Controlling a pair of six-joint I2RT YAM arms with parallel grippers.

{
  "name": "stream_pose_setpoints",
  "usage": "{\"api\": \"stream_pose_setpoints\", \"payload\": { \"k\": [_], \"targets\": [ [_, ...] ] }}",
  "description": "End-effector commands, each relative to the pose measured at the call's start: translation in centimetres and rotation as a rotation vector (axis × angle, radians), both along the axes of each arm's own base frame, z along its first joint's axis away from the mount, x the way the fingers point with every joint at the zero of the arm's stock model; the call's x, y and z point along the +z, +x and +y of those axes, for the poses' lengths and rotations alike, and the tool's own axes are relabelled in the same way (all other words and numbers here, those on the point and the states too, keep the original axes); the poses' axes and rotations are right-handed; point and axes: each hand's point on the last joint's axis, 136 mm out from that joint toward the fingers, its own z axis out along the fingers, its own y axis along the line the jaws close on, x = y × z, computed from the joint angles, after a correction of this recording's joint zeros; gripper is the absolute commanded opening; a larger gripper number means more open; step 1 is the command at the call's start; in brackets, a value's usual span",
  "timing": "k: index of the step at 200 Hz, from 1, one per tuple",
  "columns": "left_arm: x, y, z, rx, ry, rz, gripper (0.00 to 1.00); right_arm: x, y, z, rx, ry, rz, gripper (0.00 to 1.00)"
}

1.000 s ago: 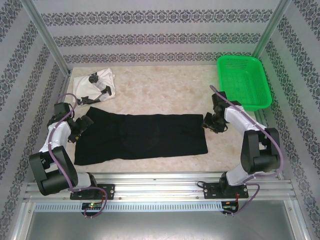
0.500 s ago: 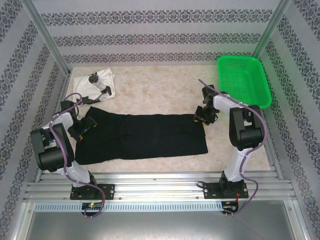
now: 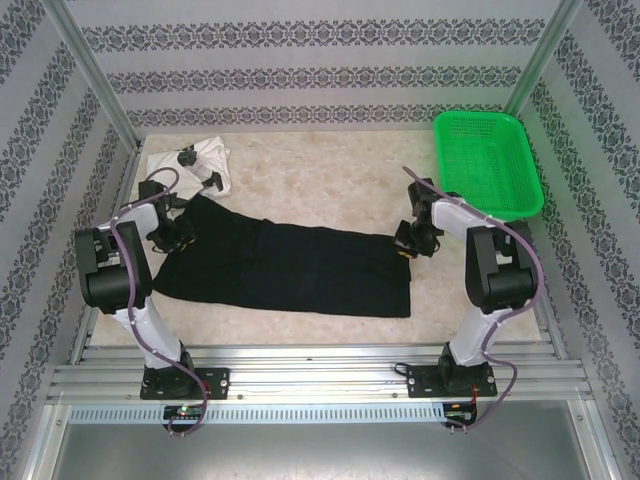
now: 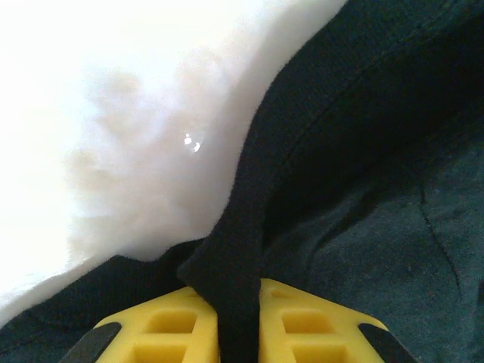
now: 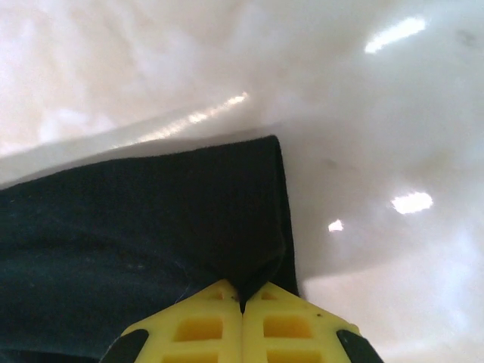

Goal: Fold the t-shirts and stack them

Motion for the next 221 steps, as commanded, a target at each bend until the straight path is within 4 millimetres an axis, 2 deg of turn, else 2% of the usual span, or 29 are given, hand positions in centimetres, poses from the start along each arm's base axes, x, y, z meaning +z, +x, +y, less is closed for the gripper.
{"api": "stream_pose_setpoints", "payload": {
  "k": [1, 33, 64, 89, 113, 146, 163, 170, 184, 200, 208, 221],
  "targets": [
    [-0.4, 0.7, -2.0, -0.069, 0.018, 0.029, 0.17, 1.1, -2.4, -2.4, -0.095, -0.055, 0.007, 0.0],
    [-0.1, 3.3, -4.9, -0.16, 0.044, 0.019, 0.16, 2.4, -5.6, -4.6, -0.156, -0.119, 0.02, 0.0],
    [0.4, 6.8, -7.8, -0.228, 0.05, -0.011, 0.16, 2.9, -8.7, -4.8, -0.185, -0.117, 0.036, 0.0],
    [1.1, 10.2, -9.3, -0.266, 0.064, -0.04, 0.16, 2.3, -11.2, -5.2, -0.212, -0.124, 0.056, 0.0],
    [2.0, 13.8, -10.5, -0.287, 0.054, -0.073, 0.16, 1.8, -12.7, -5.1, -0.235, -0.109, 0.069, 0.0],
    [4.2, 18.5, -13.9, -0.361, 0.016, -0.171, 0.17, 1.2, -14.3, -4.3, -0.259, -0.063, 0.085, 0.0],
    [4.1, 19.7, -13.4, -0.34, 0.034, -0.165, 0.18, 1.2, -14.5, -4.4, -0.272, -0.062, 0.075, 0.02],
    [4.1, 20.2, -13.3, -0.334, 0.027, -0.169, 0.22, 1.4, -14.3, -4.4, -0.273, -0.058, 0.062, 0.03],
    [4.6, 21.1, -13.0, -0.333, 0.031, -0.179, 0.42, 2.0, -13.6, -4.1, -0.269, -0.037, 0.033, 0.15],
    [6.6, 22.2, -12.9, -0.348, 0.044, -0.223, 0.64, 2.7, -12.9, -3.9, -0.257, -0.027, 0.017, 0.31],
    [8.1, 22.7, -12.8, -0.351, 0.055, -0.252, 0.69, 3.1, -12.6, -3.9, -0.251, -0.026, 0.008, 0.37],
    [11.0, 23.2, -12.4, -0.34, 0.067, -0.308, 0.71, 3.7, -12.0, -3.8, -0.24, -0.02, -0.014, 0.46]
  ]
}}
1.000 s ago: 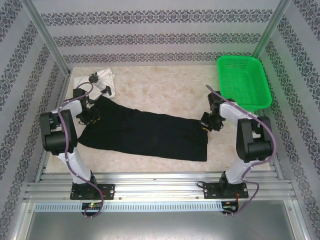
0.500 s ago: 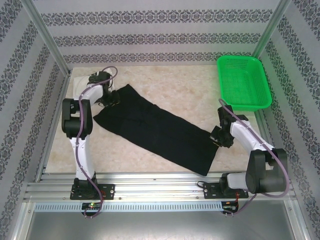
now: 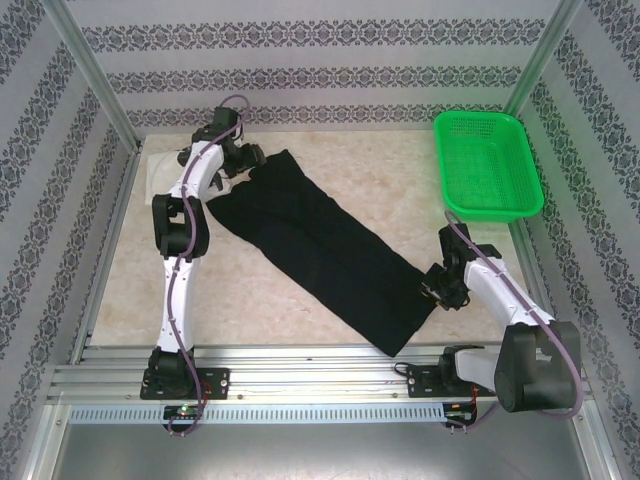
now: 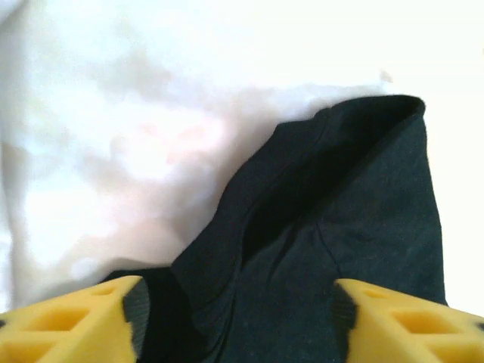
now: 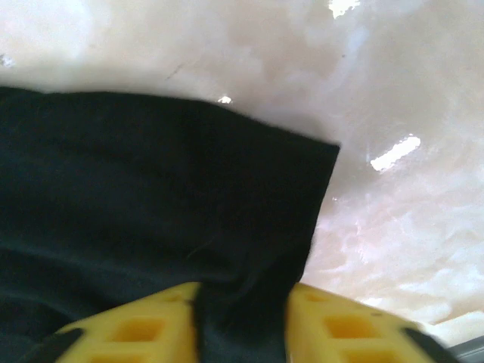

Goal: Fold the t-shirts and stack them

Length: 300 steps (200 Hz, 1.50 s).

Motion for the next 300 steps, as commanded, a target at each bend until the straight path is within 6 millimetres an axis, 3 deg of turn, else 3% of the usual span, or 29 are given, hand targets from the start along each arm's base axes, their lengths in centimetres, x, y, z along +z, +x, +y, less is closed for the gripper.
{"api": "stream_pose_setpoints", "payload": {
  "k": [1, 25, 43, 55, 94, 132, 169, 221, 266, 300],
  "targets": [
    [4.7, -0.1, 1.3, 0.006, 0.021, -0.048, 0.71, 1.7, 1.2, 0.1, 0.006, 0.012, -0.043, 0.47],
    [9.3, -0.9, -0.1, -0.037, -0.011, -0.117, 0.73, 3.5, 2.6, 0.0, 0.035, 0.001, -0.105, 0.58],
    [10.1, -3.5, -2.3, -0.126, 0.037, -0.078, 0.73, 5.0, 4.5, 0.5, 0.101, 0.017, -0.182, 0.63],
    [8.8, -5.4, -3.3, -0.168, 0.082, -0.016, 0.73, 5.8, 6.1, 1.6, 0.162, 0.056, -0.25, 0.67],
    [1.7, -11.7, -4.0, -0.132, 0.146, 0.218, 0.64, 7.0, 10.1, 4.7, 0.337, 0.112, -0.317, 0.7],
    [-2.7, -13.8, -2.8, -0.001, 0.168, 0.265, 0.59, 5.9, 12.3, 8.6, 0.444, 0.167, -0.289, 0.75],
    [-5.6, -12.5, -2.8, 0.035, 0.175, 0.296, 0.55, 2.6, 12.4, 10.0, 0.423, 0.197, -0.203, 0.74],
    [-8.9, -8.3, -3.2, 0.037, 0.203, 0.328, 0.51, -0.6, 11.9, 11.2, 0.335, 0.246, -0.124, 0.74],
    [-8.6, -2.6, -4.0, 0.022, 0.165, 0.205, 0.52, -1.8, 10.9, 14.5, 0.314, 0.302, -0.044, 0.75],
    [-8.5, -1.3, -6.6, -0.028, 0.049, 0.148, 0.59, -2.6, 9.1, 18.3, 0.33, 0.38, 0.045, 0.74]
  ]
}}
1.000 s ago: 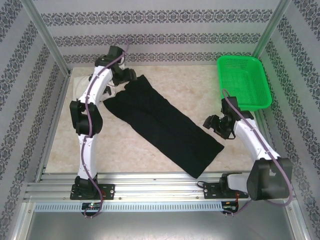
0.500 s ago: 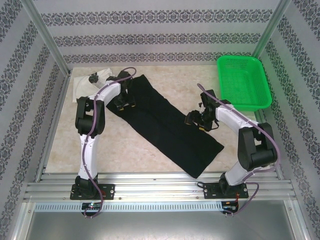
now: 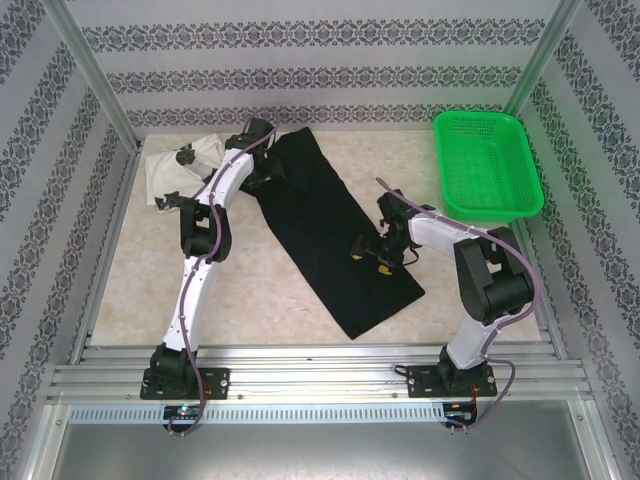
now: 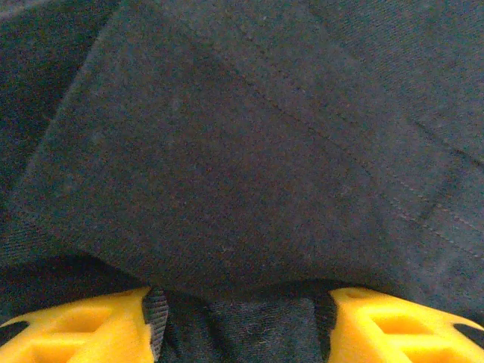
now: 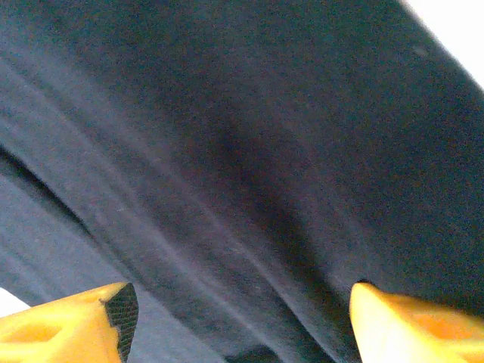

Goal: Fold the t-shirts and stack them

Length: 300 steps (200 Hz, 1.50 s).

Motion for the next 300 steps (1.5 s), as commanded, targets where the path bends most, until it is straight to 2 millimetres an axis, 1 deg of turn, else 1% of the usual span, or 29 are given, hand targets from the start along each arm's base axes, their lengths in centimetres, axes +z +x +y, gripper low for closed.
{"api": "stream_pose_setpoints", "payload": {
  "k": [1, 12, 23, 36, 48, 65, 80, 88, 96, 101, 108, 128, 139, 149, 162, 170, 187, 207, 233, 242, 259, 286, 300],
  "targets": [
    [-3.0, -0.3, -1.3, -0.042, -0.081, 0.048, 0.59, -0.7, -1.6, 3.1, -0.004, 0.07, 0.104, 0.74],
    [-2.1, 0.0, -2.1, -0.062, -0.106, 0.023, 0.6, 0.0, -2.0, 4.5, 0.009, 0.095, 0.108, 0.74],
    [-1.1, 0.5, -2.5, -0.071, -0.125, -0.009, 0.61, 0.8, -2.4, 5.6, 0.019, 0.115, 0.109, 0.74],
    [0.9, 1.3, -2.9, -0.084, -0.15, -0.069, 0.64, 1.6, -3.2, 6.7, 0.025, 0.139, 0.124, 0.75],
    [2.5, 1.6, -3.2, -0.107, -0.166, -0.105, 0.64, 2.5, -3.8, 7.4, 0.031, 0.155, 0.133, 0.74],
    [4.5, 1.0, -2.4, -0.108, -0.129, -0.111, 0.65, 3.8, -4.3, 7.5, 0.028, 0.157, 0.118, 0.75],
    [5.8, 0.1, -1.7, -0.102, -0.114, -0.105, 0.68, 5.2, -3.9, 6.6, 0.012, 0.144, 0.079, 0.76],
    [6.1, -0.4, -1.2, -0.092, -0.101, -0.105, 0.7, 5.9, -3.4, 6.2, 0.005, 0.154, 0.054, 0.76],
    [7.0, -0.7, -0.9, -0.085, -0.093, -0.121, 0.71, 6.6, -2.7, 6.0, 0.002, 0.165, 0.034, 0.77],
    [7.2, -0.9, -0.7, -0.081, -0.09, -0.127, 0.72, 7.1, -2.2, 5.9, 0.006, 0.173, 0.019, 0.77],
    [8.0, -1.0, -0.4, -0.074, -0.091, -0.143, 0.73, 7.5, -1.4, 5.7, 0.011, 0.172, -0.006, 0.77],
    [10.2, -1.2, -0.7, -0.077, -0.104, -0.177, 0.75, 8.9, 2.1, 5.4, 0.034, 0.172, -0.11, 0.77],
    [11.7, -1.2, -1.3, -0.087, -0.124, -0.201, 0.75, 9.6, 4.1, 5.2, 0.031, 0.183, -0.152, 0.77],
    [12.8, -1.3, -2.2, -0.111, -0.125, -0.222, 0.75, 10.1, 5.7, 4.7, 0.014, 0.181, -0.191, 0.77],
    [13.7, -1.4, -3.5, -0.149, -0.084, -0.236, 0.76, 10.9, 7.3, 3.9, -0.012, 0.189, -0.233, 0.77],
    [13.7, -1.5, -4.1, -0.167, -0.05, -0.239, 0.76, 11.4, 7.9, 3.5, -0.02, 0.196, -0.253, 0.77],
    [12.7, -1.6, -5.4, -0.19, -0.026, -0.216, 0.76, 12.1, 8.5, 2.4, -0.015, 0.192, -0.282, 0.77],
    [11.6, -1.3, -6.7, -0.212, 0.023, -0.224, 0.75, 12.9, 8.3, 1.4, 0.002, 0.19, -0.324, 0.79],
    [10.7, -0.9, -9.5, -0.246, 0.048, -0.26, 0.75, 13.7, 7.6, 0.8, 0.024, 0.2, -0.375, 0.81],
    [10.4, -0.9, -10.3, -0.257, 0.064, -0.266, 0.74, 13.8, 7.4, 0.7, 0.028, 0.206, -0.38, 0.81],
    [9.3, -0.9, -11.3, -0.27, 0.111, -0.267, 0.71, 13.8, 6.9, 0.7, 0.036, 0.221, -0.38, 0.8],
    [7.3, -0.9, -12.2, -0.276, 0.172, -0.261, 0.65, 13.4, 5.8, 0.9, 0.041, 0.244, -0.369, 0.81],
    [6.4, -0.8, -12.4, -0.279, 0.195, -0.261, 0.63, 13.0, 5.3, 0.8, 0.038, 0.253, -0.36, 0.81]
  ]
}}
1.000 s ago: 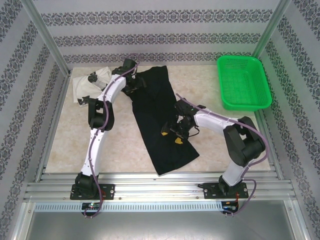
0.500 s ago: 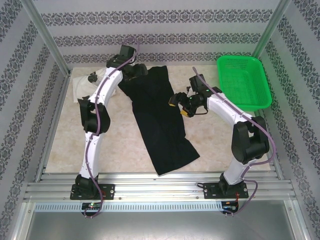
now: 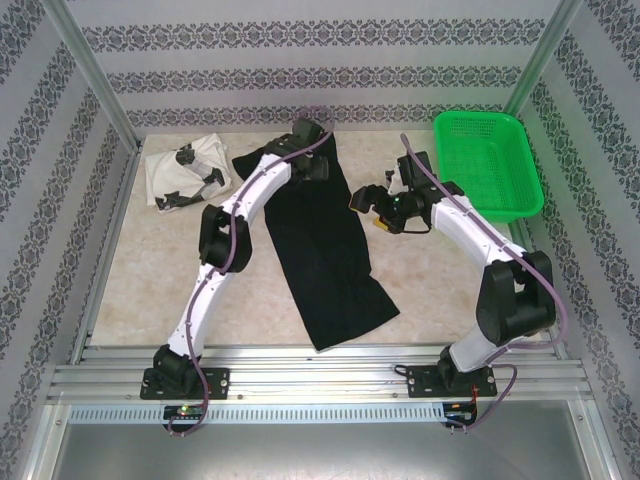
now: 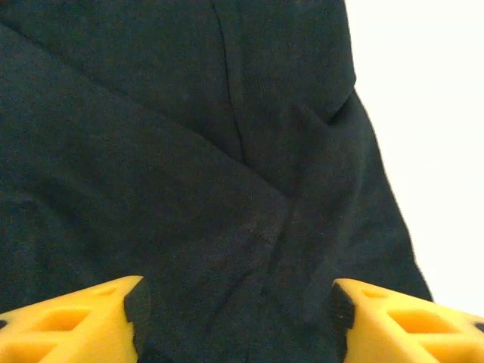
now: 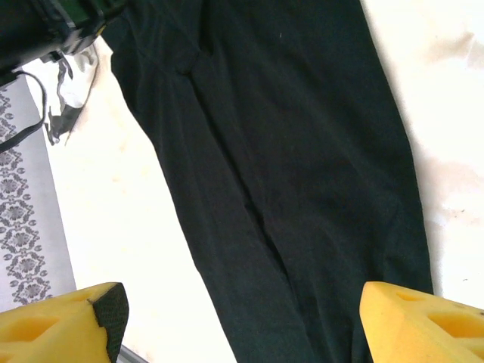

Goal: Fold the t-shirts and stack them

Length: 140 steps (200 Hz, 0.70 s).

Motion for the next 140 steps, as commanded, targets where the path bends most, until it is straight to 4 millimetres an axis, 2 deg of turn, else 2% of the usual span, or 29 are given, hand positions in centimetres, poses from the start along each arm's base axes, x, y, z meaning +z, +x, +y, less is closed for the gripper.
{"api": "stream_pose_setpoints", "payload": {
  "k": [1, 53, 79, 103, 140],
  "targets": [
    [0.8, 0.9, 0.1, 0.007, 0.072, -0.071, 0.63, -0.1, -1.1, 0.0, 0.024, 0.026, -0.011, 0.81],
    [-1.4, 1.9, -0.3, -0.015, 0.136, -0.104, 0.54, -1.0, -3.3, -0.6, 0.029, 0.032, 0.01, 0.81],
    [-2.3, 2.2, -0.3, -0.033, 0.157, -0.107, 0.53, -1.2, -4.0, -1.6, 0.015, 0.03, 0.014, 0.81],
    [-3.4, 2.3, -1.2, -0.059, 0.131, -0.097, 0.53, -1.3, -4.5, -2.3, 0.001, 0.038, 0.024, 0.81],
    [-4.7, 2.1, -1.8, -0.085, 0.131, -0.084, 0.53, -1.0, -4.6, -2.6, -0.002, 0.044, 0.019, 0.81]
  ]
}}
